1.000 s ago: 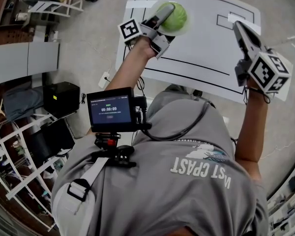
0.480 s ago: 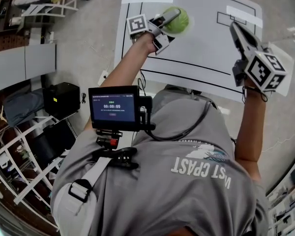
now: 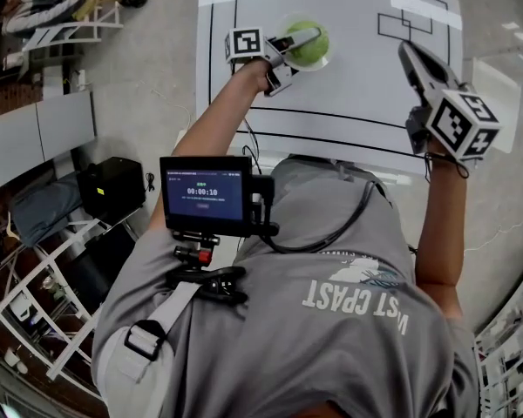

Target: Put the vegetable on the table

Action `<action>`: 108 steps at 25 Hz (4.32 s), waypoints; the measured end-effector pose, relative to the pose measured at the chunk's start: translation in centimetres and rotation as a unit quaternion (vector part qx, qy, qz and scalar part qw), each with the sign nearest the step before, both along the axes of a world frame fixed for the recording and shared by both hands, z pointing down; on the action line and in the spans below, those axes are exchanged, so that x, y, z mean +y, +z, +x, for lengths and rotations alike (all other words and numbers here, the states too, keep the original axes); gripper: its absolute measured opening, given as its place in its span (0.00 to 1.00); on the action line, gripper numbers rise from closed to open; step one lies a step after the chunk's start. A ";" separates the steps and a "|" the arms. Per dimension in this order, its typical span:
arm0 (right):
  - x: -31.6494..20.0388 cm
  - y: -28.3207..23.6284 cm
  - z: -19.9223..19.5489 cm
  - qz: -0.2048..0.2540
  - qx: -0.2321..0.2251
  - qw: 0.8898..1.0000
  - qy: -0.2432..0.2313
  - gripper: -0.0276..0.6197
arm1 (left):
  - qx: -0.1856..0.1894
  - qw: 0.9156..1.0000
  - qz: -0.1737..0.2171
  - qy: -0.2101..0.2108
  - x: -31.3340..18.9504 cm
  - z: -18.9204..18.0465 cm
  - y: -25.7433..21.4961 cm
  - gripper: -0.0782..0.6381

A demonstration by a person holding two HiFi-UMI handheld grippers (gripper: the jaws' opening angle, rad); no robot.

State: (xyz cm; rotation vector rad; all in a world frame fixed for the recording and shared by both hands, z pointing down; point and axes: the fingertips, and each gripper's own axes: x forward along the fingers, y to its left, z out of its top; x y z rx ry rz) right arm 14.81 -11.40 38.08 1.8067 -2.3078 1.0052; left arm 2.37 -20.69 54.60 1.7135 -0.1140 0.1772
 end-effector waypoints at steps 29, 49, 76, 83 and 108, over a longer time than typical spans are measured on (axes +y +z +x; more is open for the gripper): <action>3.2 3.1 -1.7 -0.049 -0.019 0.999 0.014 0.05 | -0.034 0.972 0.092 0.215 6.2 0.4 2.8 0.59; 2.3 6.3 -5.2 -0.088 -0.022 0.995 -0.043 0.05 | -0.022 0.952 0.227 0.206 5.3 -0.3 -0.7 0.68; 1.5 9.1 -7.7 -0.117 -0.021 0.988 -0.101 0.05 | -0.115 0.928 0.313 0.164 1.4 -0.8 -1.0 0.74; 1.3 9.9 -8.3 -0.118 -0.017 0.986 -0.114 0.05 | -0.147 0.922 0.329 0.140 -0.4 -2.7 -0.1 0.75; -3.4 7.9 -8.5 -0.054 0.016 0.985 -0.165 0.05 | -0.218 0.849 0.481 -0.016 -10.4 -7.0 -6.1 0.77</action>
